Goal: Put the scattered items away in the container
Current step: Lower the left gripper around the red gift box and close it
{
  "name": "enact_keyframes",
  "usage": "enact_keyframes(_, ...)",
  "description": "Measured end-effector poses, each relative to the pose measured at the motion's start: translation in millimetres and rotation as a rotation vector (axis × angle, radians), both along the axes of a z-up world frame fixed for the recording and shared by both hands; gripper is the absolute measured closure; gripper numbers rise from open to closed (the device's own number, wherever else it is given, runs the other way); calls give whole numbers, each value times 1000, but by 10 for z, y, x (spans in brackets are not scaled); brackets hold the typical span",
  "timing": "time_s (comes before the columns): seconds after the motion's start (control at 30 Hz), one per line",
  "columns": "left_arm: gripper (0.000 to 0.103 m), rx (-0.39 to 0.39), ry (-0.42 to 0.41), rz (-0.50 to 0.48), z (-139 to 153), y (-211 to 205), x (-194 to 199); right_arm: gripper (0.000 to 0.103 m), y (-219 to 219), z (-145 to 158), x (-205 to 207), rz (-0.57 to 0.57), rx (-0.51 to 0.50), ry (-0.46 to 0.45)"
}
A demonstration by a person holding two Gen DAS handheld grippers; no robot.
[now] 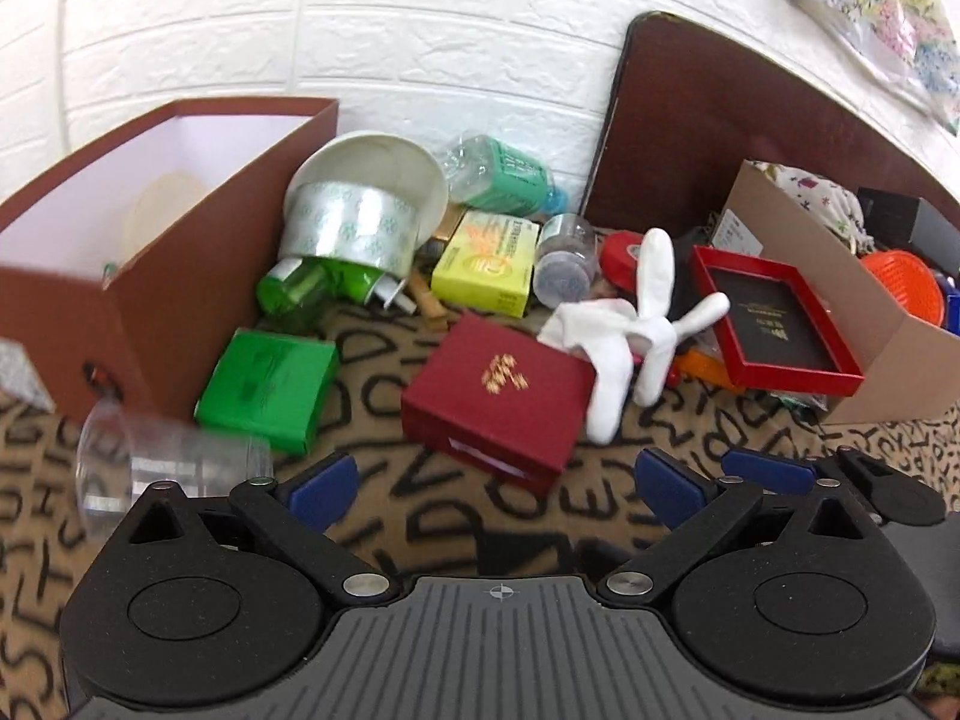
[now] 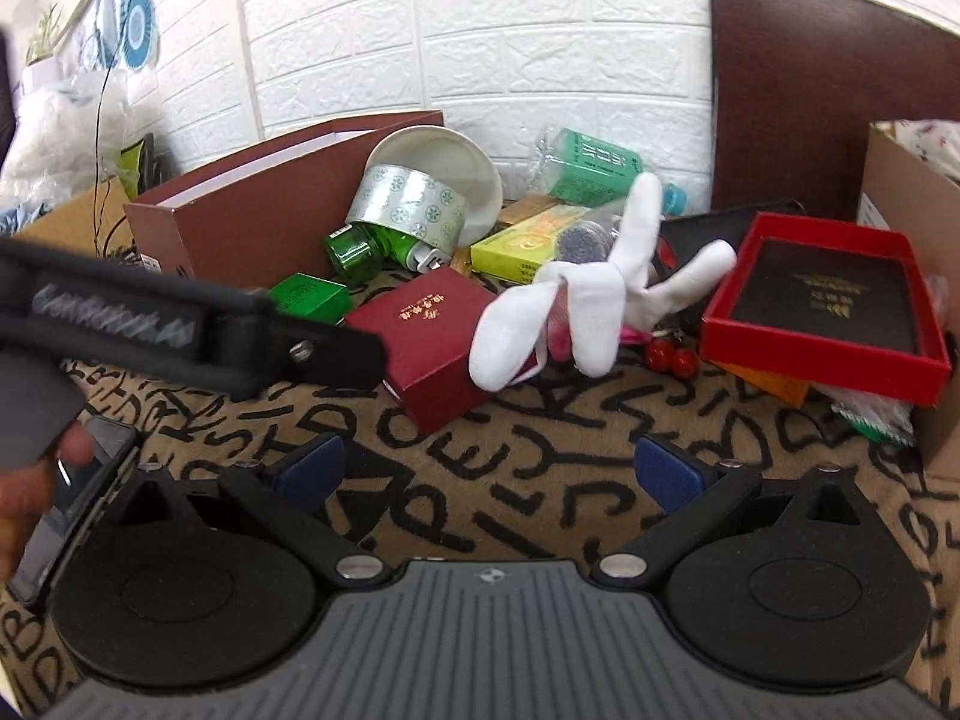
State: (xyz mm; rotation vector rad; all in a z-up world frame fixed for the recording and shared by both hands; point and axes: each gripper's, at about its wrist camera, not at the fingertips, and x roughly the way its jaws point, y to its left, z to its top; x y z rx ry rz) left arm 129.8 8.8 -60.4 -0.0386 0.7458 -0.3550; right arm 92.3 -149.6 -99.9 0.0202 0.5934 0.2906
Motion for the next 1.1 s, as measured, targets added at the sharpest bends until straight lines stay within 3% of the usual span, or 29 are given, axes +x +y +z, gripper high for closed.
enact_keyframes(0.43,5,-9,17,-54,-161,1,526,18,178,-126,324,39,-32,25)
enact_keyframes(0.6,6,-79,70,-60,-240,29,683,19,219,-152,415,48,-24,33)
enact_keyframes(0.7,13,-131,103,-85,-281,27,734,28,211,-151,437,50,-15,31)
enact_keyframes(0.97,27,-128,118,-77,-252,35,599,52,147,-121,340,70,7,47)
enact_keyframes(1.1,27,-130,134,-88,-258,31,390,53,105,-79,211,74,13,54)
